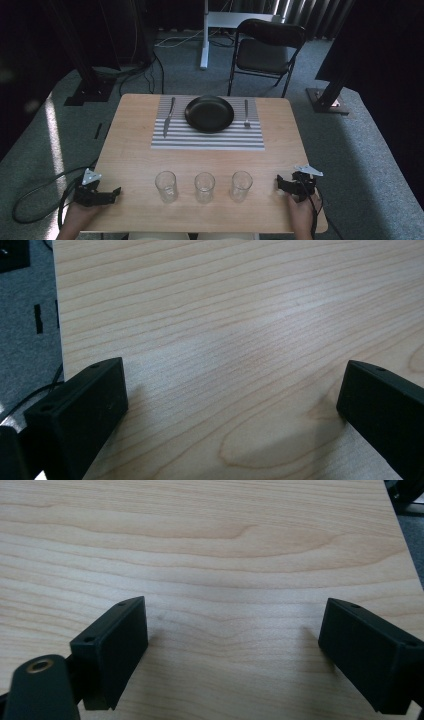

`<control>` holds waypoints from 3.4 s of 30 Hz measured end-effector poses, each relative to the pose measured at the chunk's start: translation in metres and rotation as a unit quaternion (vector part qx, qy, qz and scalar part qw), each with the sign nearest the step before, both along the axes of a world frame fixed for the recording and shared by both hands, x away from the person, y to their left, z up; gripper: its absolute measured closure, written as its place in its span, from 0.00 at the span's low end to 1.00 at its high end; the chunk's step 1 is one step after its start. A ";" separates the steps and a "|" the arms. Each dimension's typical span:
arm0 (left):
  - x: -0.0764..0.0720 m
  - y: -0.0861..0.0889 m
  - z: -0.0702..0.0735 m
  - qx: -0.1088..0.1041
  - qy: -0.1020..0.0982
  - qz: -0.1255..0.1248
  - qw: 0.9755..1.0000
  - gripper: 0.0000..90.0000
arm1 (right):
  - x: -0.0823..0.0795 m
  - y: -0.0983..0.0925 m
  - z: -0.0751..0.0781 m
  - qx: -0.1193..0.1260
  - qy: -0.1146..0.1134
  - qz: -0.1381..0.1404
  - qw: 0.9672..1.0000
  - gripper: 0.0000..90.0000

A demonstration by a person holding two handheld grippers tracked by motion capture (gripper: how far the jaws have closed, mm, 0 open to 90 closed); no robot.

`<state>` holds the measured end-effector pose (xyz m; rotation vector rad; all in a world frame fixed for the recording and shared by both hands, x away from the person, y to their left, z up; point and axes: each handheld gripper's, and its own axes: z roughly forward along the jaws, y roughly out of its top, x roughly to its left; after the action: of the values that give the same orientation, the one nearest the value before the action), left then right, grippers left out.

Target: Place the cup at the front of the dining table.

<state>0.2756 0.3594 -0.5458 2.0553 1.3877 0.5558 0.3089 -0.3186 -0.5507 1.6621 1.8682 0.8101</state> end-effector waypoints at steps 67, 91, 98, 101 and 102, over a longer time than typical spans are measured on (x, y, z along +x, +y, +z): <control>-0.004 -0.055 0.087 -0.036 -0.056 -0.183 0.981 0.04 | -0.001 -0.002 0.000 -0.001 -0.001 -0.008 1.000 0.13; -0.001 -0.089 0.113 -0.058 -0.081 -0.234 0.967 0.04 | -0.001 -0.002 0.000 -0.001 -0.001 -0.008 1.000 0.13; 0.002 -0.102 0.117 -0.063 -0.085 -0.249 0.963 0.04 | -0.001 -0.002 0.000 -0.001 -0.001 -0.008 1.000 0.13; 0.002 -0.107 0.120 -0.065 -0.086 -0.258 0.960 0.04 | -0.001 -0.002 0.000 -0.001 -0.001 -0.008 1.000 0.13; 0.002 -0.108 0.121 -0.066 -0.085 -0.261 0.959 0.04 | -0.001 -0.002 0.000 -0.001 -0.001 -0.008 1.000 0.13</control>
<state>0.2781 0.2515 -0.4252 2.0924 0.7167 0.3848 0.3077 -0.3205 -0.5509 1.6717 1.8511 0.8023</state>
